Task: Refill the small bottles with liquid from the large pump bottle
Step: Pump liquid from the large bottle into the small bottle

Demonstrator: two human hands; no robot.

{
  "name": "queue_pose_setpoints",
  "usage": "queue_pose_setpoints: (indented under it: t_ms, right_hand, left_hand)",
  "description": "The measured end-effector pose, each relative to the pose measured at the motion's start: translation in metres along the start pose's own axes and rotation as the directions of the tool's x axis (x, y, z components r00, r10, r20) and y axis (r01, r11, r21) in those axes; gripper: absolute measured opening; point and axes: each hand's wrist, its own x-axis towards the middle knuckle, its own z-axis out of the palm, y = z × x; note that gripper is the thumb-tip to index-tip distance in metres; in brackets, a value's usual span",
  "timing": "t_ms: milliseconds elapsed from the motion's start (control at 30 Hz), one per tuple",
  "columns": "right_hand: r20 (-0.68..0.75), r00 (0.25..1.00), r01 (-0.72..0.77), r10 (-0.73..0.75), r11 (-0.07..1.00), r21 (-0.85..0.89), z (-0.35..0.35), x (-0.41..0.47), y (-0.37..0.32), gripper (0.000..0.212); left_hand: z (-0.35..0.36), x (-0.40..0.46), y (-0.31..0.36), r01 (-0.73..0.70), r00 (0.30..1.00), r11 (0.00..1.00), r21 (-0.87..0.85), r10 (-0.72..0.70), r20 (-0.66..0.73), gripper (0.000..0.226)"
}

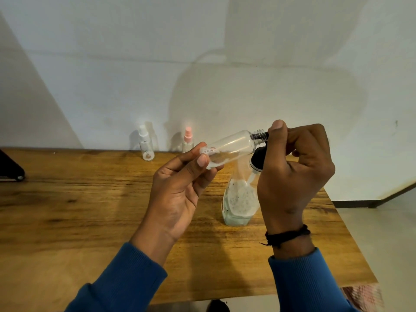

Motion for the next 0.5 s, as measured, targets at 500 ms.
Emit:
queue_pose_setpoints:
  t_ms: [500]
  right_hand:
    - [-0.006, 1.000, 0.011, -0.011, 1.000, 0.007, 0.0007, -0.0034, -0.0010, 0.032]
  left_hand:
    - [0.0013, -0.0017, 0.0008, 0.003, 1.000, 1.000, -0.007, -0.003, -0.010, 0.031]
